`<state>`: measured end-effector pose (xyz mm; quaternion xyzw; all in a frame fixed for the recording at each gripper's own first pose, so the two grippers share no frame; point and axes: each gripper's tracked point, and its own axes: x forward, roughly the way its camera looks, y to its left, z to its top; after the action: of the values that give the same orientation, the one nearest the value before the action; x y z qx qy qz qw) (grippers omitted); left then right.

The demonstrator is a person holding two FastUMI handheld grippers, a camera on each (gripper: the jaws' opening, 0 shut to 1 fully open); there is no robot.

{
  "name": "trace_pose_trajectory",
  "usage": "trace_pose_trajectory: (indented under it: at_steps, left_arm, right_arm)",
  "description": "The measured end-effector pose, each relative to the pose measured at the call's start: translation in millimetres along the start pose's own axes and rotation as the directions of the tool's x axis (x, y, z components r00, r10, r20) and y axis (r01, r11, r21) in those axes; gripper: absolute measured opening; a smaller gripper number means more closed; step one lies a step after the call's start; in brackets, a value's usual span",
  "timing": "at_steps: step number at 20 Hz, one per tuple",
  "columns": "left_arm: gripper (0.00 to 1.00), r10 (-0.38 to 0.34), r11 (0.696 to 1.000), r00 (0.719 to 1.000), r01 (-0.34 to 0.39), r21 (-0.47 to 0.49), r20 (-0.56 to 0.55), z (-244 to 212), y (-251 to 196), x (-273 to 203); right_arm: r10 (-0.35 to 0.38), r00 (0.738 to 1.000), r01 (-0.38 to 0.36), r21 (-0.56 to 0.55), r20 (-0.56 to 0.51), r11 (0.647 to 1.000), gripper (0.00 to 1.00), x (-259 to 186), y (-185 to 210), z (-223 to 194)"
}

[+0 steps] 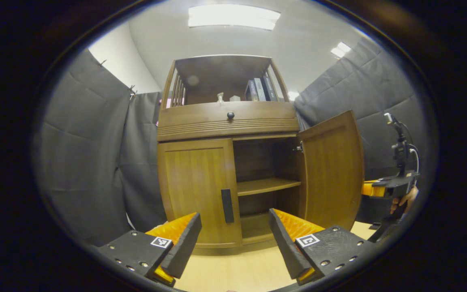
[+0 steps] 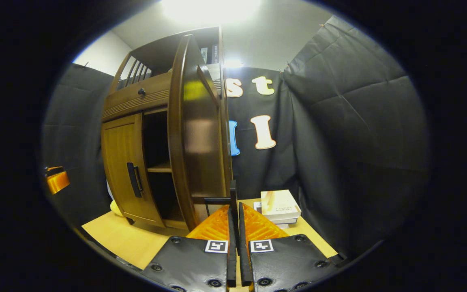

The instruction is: Open the right door of the double-door shoe cabinet with the right hand, and open the left door with the left hand.

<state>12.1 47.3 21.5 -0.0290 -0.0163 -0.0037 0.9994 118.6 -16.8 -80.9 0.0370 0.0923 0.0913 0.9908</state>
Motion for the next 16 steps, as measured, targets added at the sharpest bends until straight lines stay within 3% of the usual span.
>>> trace_pose_trajectory:
  at_steps: [1, 2, 3, 6, 9, 10, 14, 16]
  left_arm:
    - [0.96, 0.001, 1.0, 1.0, -0.001, -0.006, -0.004, -1.8, 4.0, 12.4]
    - [0.96, 0.004, 1.0, 1.0, -0.004, -0.009, -0.006, -2.6, 8.7, 23.7]
    - [0.96, 0.007, 1.0, 1.0, -0.008, -0.014, -0.01, -4.6, 12.6, 37.4]
    - [0.96, 0.007, 1.0, 1.0, -0.007, -0.022, -0.015, -12.3, 19.3, 73.6]
    - [0.95, 0.008, 1.0, 1.0, -0.008, 0.005, -0.011, -21.1, 23.4, 104.2]
    - [0.96, 0.009, 1.0, 1.0, -0.009, 0.012, -0.012, -25.0, 23.9, 113.7]
    - [0.96, 0.004, 1.0, 0.999, -0.004, -0.015, -0.033, -42.3, 31.0, 149.3]
    - [0.96, 0.009, 1.0, 0.999, -0.01, -0.02, -0.035, -44.8, 35.0, 168.8]
  right_arm:
    - [-0.017, 1.0, 0.017, -0.009, -0.008, 1.0, 0.06, -3.3, -5.2, -1.4]
    - [-0.036, 0.999, 0.036, -0.011, 0.003, 0.999, 0.16, -9.5, -10.6, 0.4]
    - [-0.07, 0.997, 0.07, -0.006, 0.025, 0.998, 0.06, -14.2, -18.6, 6.6]
    - [-0.077, 0.995, 0.075, 0.028, 0.056, 0.997, 0.05, -33.7, -23.5, 15.0]
    - [-0.103, 0.992, 0.102, 0.018, 0.07, 0.995, 0.22, -48.7, -28.4, 23.0]
    - [-0.103, 0.992, 0.103, 0.013, 0.077, 0.995, 0.22, -53.8, -27.8, 27.1]
    - [-0.132, 0.986, 0.135, -0.02, 0.106, 0.991, 1.0, -77.4, -20.3, 33.9]
    - [-0.142, 0.984, 0.146, -0.03, 0.11, 0.989, 0.92, -85.9, -13.1, 32.3]
